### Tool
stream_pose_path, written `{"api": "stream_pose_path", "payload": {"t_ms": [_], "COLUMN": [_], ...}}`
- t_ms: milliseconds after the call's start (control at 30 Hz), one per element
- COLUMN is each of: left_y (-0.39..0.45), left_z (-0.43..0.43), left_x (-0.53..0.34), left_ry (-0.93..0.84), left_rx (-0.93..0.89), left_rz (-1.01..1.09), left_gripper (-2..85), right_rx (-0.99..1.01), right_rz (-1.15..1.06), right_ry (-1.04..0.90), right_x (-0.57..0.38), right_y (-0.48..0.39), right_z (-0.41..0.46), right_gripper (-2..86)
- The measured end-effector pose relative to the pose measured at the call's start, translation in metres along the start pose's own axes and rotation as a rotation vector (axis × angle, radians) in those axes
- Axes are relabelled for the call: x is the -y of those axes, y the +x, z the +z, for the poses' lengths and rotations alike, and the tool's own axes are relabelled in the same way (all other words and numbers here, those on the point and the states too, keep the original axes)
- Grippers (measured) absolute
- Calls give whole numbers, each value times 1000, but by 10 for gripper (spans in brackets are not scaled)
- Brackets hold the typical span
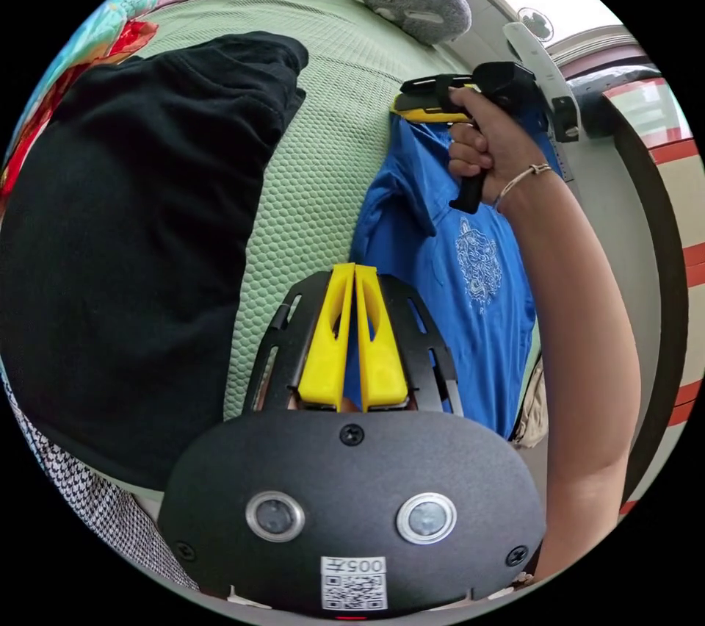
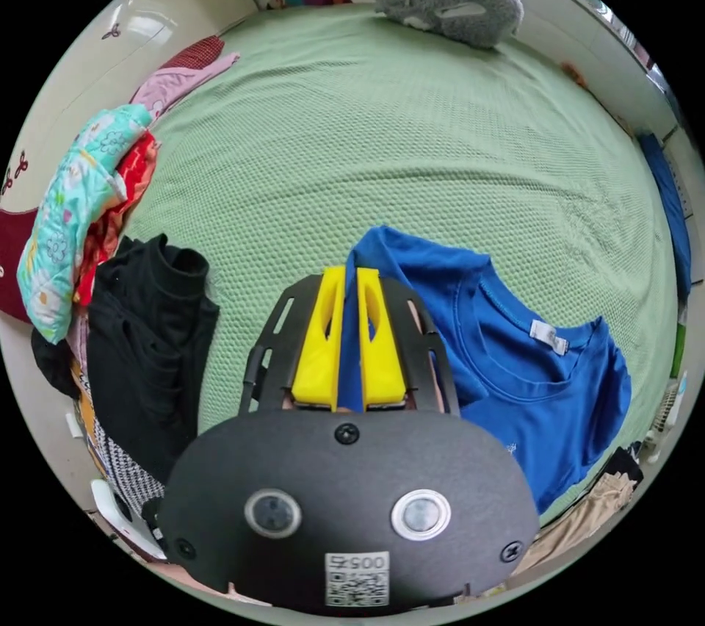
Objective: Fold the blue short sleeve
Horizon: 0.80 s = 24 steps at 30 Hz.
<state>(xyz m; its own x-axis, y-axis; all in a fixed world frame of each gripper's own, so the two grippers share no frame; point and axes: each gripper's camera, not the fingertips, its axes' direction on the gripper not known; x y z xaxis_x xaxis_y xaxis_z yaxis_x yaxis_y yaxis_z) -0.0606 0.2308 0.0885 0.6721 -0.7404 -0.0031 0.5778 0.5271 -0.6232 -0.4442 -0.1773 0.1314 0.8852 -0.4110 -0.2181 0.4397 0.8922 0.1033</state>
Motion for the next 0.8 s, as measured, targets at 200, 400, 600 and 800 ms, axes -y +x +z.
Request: {"api": "stream_pose_path", "payload": {"t_ms": [200,400,600,800], "left_y": [4,16,52,87], "left_z": [4,0,-6,13], "left_x": [-3,-10,-22,-29], "left_ry": [-5,37,133,95], "left_rx": [-14,16,95,94], "left_rz": [-10,-4,65,148], "left_gripper": [-1,-1,-1,-1], "right_rx": [128,95,208,123], "right_rz": [-121,-140,-22,-142], "right_ry": [115,26,-22,168], "right_x": [-62,-109,-89,-128], "right_y": [-9,-31,-17,34], "right_z": [-70,-54,-44,-146], "right_gripper": [32,4,-7,37]}}
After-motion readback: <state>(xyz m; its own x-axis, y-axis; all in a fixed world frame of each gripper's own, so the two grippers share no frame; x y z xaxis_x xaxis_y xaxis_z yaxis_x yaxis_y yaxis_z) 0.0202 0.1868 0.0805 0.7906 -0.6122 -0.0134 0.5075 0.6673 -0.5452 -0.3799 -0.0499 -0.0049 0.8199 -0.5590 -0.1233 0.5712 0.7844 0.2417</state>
